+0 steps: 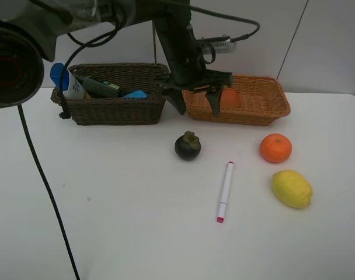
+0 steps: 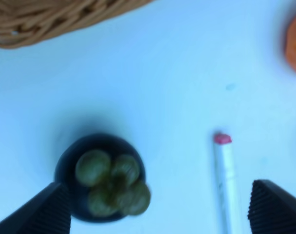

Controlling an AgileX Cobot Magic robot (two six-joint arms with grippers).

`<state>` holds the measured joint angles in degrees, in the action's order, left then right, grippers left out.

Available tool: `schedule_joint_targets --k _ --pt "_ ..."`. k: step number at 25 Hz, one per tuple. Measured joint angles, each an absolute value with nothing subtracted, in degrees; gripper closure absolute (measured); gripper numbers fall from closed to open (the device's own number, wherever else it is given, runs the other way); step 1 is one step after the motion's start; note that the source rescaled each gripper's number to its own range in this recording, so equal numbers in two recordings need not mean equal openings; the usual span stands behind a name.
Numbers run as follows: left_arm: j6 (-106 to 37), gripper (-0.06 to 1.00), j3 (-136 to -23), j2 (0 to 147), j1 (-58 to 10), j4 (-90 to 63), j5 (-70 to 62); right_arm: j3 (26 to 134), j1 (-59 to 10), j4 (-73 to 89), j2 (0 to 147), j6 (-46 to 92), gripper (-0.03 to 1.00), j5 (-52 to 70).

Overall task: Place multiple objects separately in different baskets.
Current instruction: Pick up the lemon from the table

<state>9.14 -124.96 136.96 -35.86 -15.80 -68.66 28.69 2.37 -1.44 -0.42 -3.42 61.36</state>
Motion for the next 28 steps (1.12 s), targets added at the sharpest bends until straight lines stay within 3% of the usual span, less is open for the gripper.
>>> schedule_joint_targets --k 18,28 --pt "13.3 0.11 -62.8 88.8 -8.1 -7.6 -68.8 28.7 2.4 -1.4 -0.4 -3.4 -0.03 61.4" --pt "9.9 0.11 -43.1 50.6 -6.4 -7.4 -68.8 28.7 2.4 -1.4 -0.4 -3.4 -0.03 61.4"
